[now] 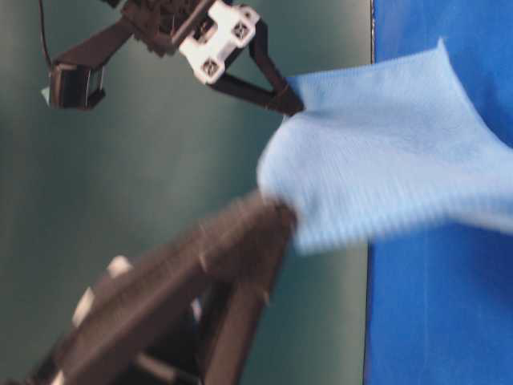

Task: Fold the light blue towel.
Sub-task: 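Swing the left gripper down and right, rotating the strip vertical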

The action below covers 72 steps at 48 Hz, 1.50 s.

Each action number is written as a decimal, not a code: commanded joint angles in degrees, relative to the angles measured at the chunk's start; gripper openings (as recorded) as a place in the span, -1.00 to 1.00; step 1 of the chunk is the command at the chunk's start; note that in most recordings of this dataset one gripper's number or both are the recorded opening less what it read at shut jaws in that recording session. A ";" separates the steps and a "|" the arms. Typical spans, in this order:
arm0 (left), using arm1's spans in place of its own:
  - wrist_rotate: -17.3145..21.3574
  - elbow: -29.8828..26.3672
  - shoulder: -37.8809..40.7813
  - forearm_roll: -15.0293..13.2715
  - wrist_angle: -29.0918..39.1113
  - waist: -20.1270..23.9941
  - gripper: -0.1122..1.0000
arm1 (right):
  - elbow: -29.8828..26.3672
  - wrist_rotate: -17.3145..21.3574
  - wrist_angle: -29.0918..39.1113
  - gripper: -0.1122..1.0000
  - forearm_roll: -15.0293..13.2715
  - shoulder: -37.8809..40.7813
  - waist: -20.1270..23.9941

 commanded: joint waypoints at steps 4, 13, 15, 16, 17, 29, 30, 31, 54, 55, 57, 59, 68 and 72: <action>1.85 -4.57 1.14 0.00 -0.53 -1.85 -0.76 | -2.81 -0.09 -0.09 -0.75 -1.32 0.70 -1.41; 1.93 -5.89 3.25 0.09 -0.88 -1.85 -0.76 | -2.11 -0.09 0.18 -0.75 -2.02 0.09 -1.41; 1.93 -6.33 3.96 0.00 -1.49 -1.85 -0.76 | -1.58 -0.09 0.18 -0.75 -2.11 -0.35 -1.41; 1.93 -6.59 4.39 0.09 -1.76 -1.85 -0.76 | -1.32 -0.09 0.18 -0.75 -2.11 -0.62 -1.49; 1.93 -6.94 4.92 0.00 -2.20 -1.76 -0.76 | -0.97 -0.09 0.26 -0.75 -2.11 -0.97 -1.49; 4.75 -15.38 14.33 0.00 -7.65 -0.35 -0.76 | 5.54 0.53 2.20 -0.75 -2.11 -8.53 -2.72; 4.83 -16.44 15.12 0.00 -7.65 -0.26 -0.76 | 6.15 0.62 2.64 -0.75 -2.11 -9.32 -2.81; 4.83 -17.58 16.00 0.09 -7.65 -0.09 -0.76 | 6.68 0.62 3.08 -0.75 -2.20 -10.02 -2.81; 4.66 -28.39 25.14 0.00 -6.50 1.58 -0.76 | 8.44 -0.35 6.50 -0.75 -2.11 -10.63 -2.81; 4.48 -28.04 25.05 0.00 -6.50 1.58 -0.76 | 8.09 -0.44 6.24 -0.75 -2.20 -9.76 -2.81; 3.96 -26.81 24.61 0.00 -6.50 1.58 -0.76 | 7.21 -0.44 5.36 -0.75 -2.11 -7.65 -2.81; 3.25 -25.58 24.08 0.00 -6.50 1.58 -0.76 | 6.24 -0.44 4.39 -0.75 -2.11 -5.62 -2.81; 1.23 -17.31 20.57 -0.26 -7.03 1.67 -0.76 | 0.70 -0.79 -2.64 -0.75 -2.20 4.48 -2.81; -0.35 -13.27 18.90 -0.44 -8.00 1.49 -0.76 | -1.76 -0.88 -5.71 -0.75 -2.11 8.09 -2.81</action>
